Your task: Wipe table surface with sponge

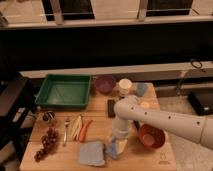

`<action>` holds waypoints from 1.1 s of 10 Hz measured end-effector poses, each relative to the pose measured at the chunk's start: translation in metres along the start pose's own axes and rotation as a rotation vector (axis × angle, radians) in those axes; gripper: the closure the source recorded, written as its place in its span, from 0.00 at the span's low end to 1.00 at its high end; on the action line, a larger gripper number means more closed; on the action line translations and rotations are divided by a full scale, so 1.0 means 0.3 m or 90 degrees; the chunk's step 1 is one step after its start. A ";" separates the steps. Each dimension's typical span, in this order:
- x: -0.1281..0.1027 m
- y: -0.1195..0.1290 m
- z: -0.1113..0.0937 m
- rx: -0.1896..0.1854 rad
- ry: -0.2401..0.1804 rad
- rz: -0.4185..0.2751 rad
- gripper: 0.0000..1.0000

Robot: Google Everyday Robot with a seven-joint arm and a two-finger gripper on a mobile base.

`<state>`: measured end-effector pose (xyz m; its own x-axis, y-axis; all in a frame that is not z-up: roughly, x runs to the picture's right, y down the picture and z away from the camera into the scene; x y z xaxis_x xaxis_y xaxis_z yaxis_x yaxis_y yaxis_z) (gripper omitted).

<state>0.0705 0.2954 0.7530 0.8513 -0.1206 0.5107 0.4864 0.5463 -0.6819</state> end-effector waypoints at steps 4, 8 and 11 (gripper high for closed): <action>0.102 0.076 -0.031 -0.005 0.038 0.049 1.00; 0.201 0.005 -0.123 0.008 0.088 0.058 1.00; 0.185 -0.064 -0.138 0.019 0.091 0.023 1.00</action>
<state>0.1165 0.2439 0.7729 0.8887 -0.2156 0.4046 0.4503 0.5767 -0.6817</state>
